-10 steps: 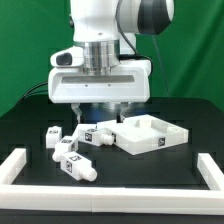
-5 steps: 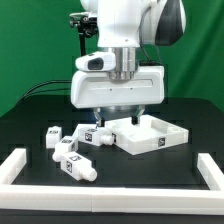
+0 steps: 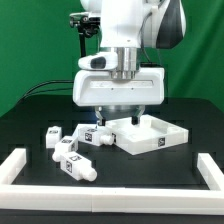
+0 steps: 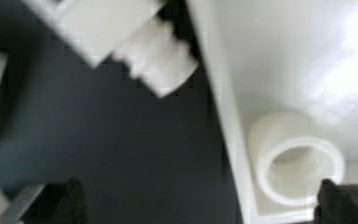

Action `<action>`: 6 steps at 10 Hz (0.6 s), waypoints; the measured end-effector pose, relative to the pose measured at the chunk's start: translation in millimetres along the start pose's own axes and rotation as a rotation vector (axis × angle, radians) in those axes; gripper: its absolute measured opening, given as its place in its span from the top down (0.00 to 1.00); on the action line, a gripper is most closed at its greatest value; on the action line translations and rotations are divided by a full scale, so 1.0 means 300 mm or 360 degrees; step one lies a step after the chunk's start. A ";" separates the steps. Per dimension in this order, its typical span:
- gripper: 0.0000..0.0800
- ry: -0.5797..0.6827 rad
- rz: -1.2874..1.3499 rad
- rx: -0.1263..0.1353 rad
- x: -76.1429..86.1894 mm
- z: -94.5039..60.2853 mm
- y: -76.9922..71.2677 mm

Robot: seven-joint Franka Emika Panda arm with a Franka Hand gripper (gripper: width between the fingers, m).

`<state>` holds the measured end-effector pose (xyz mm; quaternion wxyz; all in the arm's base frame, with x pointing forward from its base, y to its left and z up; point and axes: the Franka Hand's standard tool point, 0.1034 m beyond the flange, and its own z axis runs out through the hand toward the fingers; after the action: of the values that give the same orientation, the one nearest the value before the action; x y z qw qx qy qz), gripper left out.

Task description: Assemble one leg

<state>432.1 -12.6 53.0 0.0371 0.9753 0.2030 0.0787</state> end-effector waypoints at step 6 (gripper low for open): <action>0.19 -0.0033 -0.0392 0.0008 -0.032 0.046 -0.050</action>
Offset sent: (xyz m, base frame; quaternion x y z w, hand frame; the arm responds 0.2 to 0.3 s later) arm -0.0273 0.0085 -0.0036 0.0026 0.0451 -0.0099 0.9989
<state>419.8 -3.3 36.5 0.0462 0.9438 0.3211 0.0631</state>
